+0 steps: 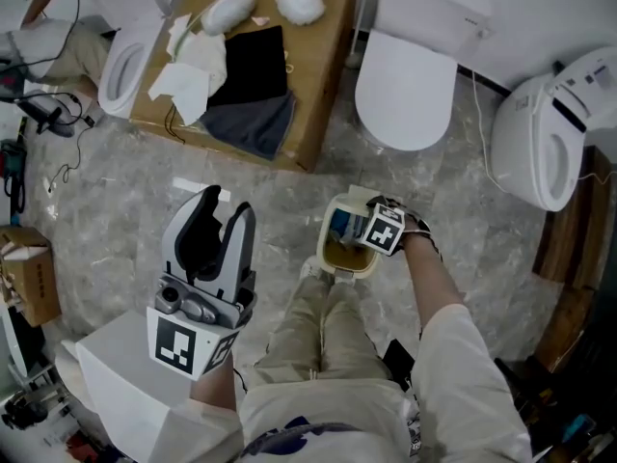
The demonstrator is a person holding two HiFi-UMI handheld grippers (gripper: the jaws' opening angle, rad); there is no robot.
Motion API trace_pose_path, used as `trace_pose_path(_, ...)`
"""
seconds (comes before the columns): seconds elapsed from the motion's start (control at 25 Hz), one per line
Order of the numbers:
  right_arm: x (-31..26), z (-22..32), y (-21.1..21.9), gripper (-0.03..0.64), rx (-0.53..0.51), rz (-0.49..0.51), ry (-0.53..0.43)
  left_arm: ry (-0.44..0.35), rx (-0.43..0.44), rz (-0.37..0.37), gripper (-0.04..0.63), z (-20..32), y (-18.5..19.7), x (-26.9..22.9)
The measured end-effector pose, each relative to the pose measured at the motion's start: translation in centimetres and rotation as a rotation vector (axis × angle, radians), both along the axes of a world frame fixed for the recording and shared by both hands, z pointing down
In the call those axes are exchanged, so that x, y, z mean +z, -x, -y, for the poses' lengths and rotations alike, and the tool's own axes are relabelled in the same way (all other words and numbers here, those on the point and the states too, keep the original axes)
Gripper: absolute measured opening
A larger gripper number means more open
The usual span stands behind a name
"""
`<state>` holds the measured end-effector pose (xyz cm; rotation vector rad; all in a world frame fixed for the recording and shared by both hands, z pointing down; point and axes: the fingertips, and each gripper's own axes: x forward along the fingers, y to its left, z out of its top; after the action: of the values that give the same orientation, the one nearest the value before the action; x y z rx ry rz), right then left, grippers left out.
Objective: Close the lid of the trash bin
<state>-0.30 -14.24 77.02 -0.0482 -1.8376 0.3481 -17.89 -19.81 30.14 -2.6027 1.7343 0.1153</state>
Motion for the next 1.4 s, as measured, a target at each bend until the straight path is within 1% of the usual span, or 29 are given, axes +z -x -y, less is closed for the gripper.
trace_pose_path(0.2,-0.3,-3.1,0.1,0.390,-0.032,0.021,-0.011,0.006,0.011,-0.004,0.118,-0.3,-0.4,0.4)
trace_pose_path(0.52,1.3,-8.8,0.6,0.387,-0.026,0.044,-0.027,0.000,0.041,-0.002,0.118,-0.6,-1.6,2.0)
trace_pose_path(0.72,3.2,-11.5,0.9,0.383,-0.006,0.060,-0.032,-0.002,0.073,-0.017,0.118,0.0,-3.3,4.3)
trace_pose_path(0.92,5.5,-14.3,1.1,0.380,0.014,0.076,-0.006,0.003,0.085,-0.033,0.118,0.5,-4.9,7.0)
trace_pose_path(1.04,7.0,-15.4,1.1,0.379,-0.006,0.079,-0.011,-0.002,0.085,-0.040,0.118,0.9,-5.5,8.6)
trace_pose_path(1.16,8.3,-16.4,0.9,0.376,-0.026,0.079,-0.012,0.013,0.080,-0.049,0.118,1.1,-5.9,10.7)
trace_pose_path(1.4,11.2,-17.8,1.0,0.373,-0.060,0.084,0.009,0.028,0.074,-0.031,0.118,1.4,-6.5,13.5)
